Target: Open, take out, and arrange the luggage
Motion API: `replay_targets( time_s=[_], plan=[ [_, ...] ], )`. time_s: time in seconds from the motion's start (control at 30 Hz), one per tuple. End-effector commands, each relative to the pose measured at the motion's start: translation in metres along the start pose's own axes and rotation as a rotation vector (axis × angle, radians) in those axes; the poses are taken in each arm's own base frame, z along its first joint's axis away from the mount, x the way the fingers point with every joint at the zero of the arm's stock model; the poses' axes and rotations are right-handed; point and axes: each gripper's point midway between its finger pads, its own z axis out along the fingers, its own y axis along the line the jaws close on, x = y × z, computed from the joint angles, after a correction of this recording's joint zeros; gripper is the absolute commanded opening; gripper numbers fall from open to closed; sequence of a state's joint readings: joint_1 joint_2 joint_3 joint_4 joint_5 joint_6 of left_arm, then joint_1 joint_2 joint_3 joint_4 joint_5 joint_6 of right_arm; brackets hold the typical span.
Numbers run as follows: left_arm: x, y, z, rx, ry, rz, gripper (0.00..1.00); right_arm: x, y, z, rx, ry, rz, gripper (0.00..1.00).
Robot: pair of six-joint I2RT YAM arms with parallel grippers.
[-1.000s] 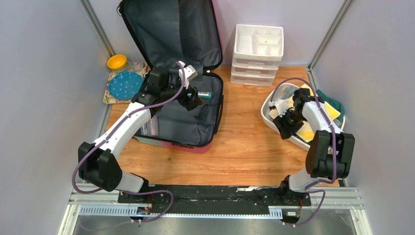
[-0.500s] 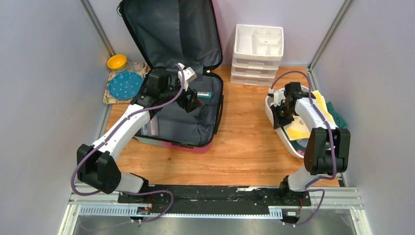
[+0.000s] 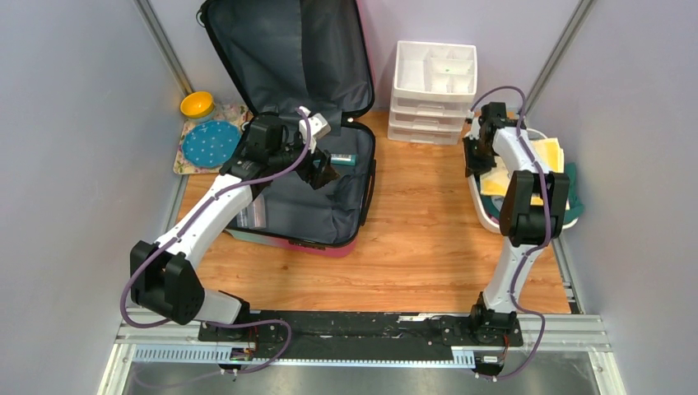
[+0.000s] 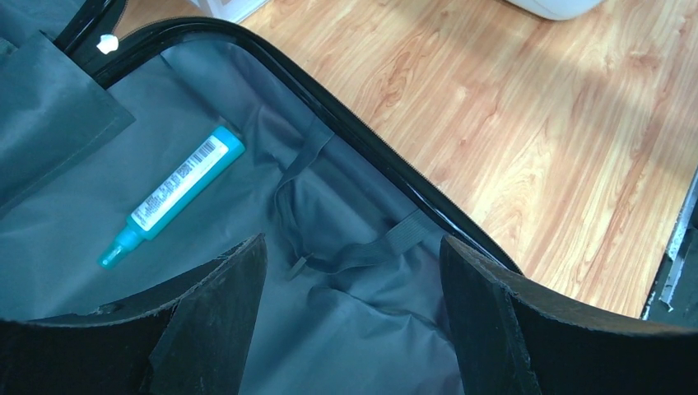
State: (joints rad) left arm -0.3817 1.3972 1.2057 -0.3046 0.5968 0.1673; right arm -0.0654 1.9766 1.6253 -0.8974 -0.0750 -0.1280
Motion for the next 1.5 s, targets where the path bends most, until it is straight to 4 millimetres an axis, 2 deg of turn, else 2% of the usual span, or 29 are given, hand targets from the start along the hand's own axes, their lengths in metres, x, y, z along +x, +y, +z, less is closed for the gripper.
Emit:
replay_targets(
  time_s=[0.0,0.03,0.07,0.13,0.17,0.23,0.27,0.3,0.33,0.37,0.43,0.47,0.5,0.53,0.67,0.77,0.8,0.9,0.93,1.0,1.03,1.23,1.33,1.37,1.43,1.47],
  plan=[
    [-0.022,0.005,-0.008,-0.017,-0.045,0.053,0.85,-0.086,-0.018,-0.045,0.07,-0.29,-0.062,0.41],
    [-0.021,0.006,-0.009,-0.02,-0.045,0.053,0.85,-0.086,-0.019,-0.051,0.069,-0.296,-0.064,0.63],
    [-0.02,0.006,-0.009,-0.023,-0.043,0.05,0.85,-0.087,-0.018,-0.071,0.065,-0.329,-0.07,0.7],
    [-0.016,0.004,-0.01,-0.017,-0.041,0.049,0.85,-0.074,-0.009,-0.084,0.014,-0.332,-0.097,0.8],
    [-0.018,0.003,-0.012,-0.015,-0.047,0.05,0.85,-0.068,-0.004,-0.109,-0.014,-0.364,-0.134,0.82],
    [-0.015,0.002,-0.013,-0.011,-0.045,0.044,0.85,-0.046,-0.001,-0.119,-0.039,-0.339,-0.157,0.82],
    [-0.015,0.001,-0.013,-0.009,-0.048,0.041,0.85,-0.029,0.0,-0.137,-0.059,-0.33,-0.166,0.81],
    [-0.014,0.001,-0.013,-0.007,-0.05,0.035,0.85,-0.016,-0.001,-0.141,-0.068,-0.308,-0.16,0.81],
    [-0.014,0.001,-0.014,-0.01,-0.055,0.037,0.85,0.008,-0.001,-0.135,-0.084,-0.248,-0.154,0.81],
    [-0.015,-0.001,-0.015,-0.005,-0.062,0.036,0.85,0.03,-0.007,-0.145,-0.074,-0.209,-0.14,0.8],
    [-0.014,-0.003,-0.015,-0.001,-0.068,0.028,0.85,0.067,-0.012,-0.139,-0.08,-0.114,-0.125,0.77],
    [-0.014,-0.004,-0.016,0.0,-0.07,0.025,0.85,0.088,-0.018,-0.144,-0.073,-0.072,-0.131,0.76],
    [-0.012,-0.004,-0.016,0.0,-0.069,0.022,0.85,0.1,-0.021,-0.144,-0.067,-0.047,-0.132,0.75],
    [-0.011,-0.005,-0.016,0.002,-0.07,0.022,0.85,0.122,-0.024,-0.141,-0.066,0.011,-0.123,0.73],
    [-0.009,-0.007,-0.017,0.004,-0.074,0.014,0.85,0.168,-0.027,-0.132,-0.059,0.146,-0.126,0.64],
    [-0.009,-0.008,-0.018,0.004,-0.077,0.009,0.85,0.185,-0.024,-0.115,-0.075,0.199,-0.103,0.63],
    [-0.01,-0.008,-0.018,0.004,-0.079,0.007,0.85,0.186,-0.024,-0.11,-0.074,0.206,-0.09,0.63],
    [-0.011,-0.007,-0.018,0.0,-0.082,0.005,0.85,0.169,-0.03,-0.083,-0.055,0.168,-0.009,0.62],
    [-0.011,-0.006,-0.018,-0.004,-0.08,0.005,0.85,0.155,-0.033,-0.07,-0.049,0.136,0.048,0.62],
    [-0.012,-0.005,-0.018,-0.008,-0.081,0.007,0.85,0.128,-0.033,-0.063,-0.065,0.072,0.092,0.61],
    [-0.012,-0.004,-0.018,-0.011,-0.076,0.006,0.85,0.114,-0.036,-0.053,-0.064,0.04,0.139,0.6],
    [-0.009,-0.003,-0.021,-0.031,-0.064,0.004,0.85,0.036,-0.057,-0.039,-0.05,-0.139,0.193,0.59],
    [-0.006,-0.001,-0.023,-0.043,-0.057,0.004,0.85,0.017,-0.065,-0.026,-0.052,-0.142,0.186,0.59],
    [-0.004,0.001,-0.023,-0.048,-0.052,-0.001,0.85,0.002,-0.07,-0.03,-0.043,-0.173,0.172,0.59],
    [-0.003,0.001,-0.022,-0.046,-0.045,-0.006,0.85,-0.01,-0.074,-0.025,-0.049,-0.184,0.139,0.6],
    [-0.002,0.002,-0.022,-0.047,-0.042,-0.009,0.85,-0.024,-0.076,-0.031,-0.051,-0.217,0.122,0.61]
  ],
)
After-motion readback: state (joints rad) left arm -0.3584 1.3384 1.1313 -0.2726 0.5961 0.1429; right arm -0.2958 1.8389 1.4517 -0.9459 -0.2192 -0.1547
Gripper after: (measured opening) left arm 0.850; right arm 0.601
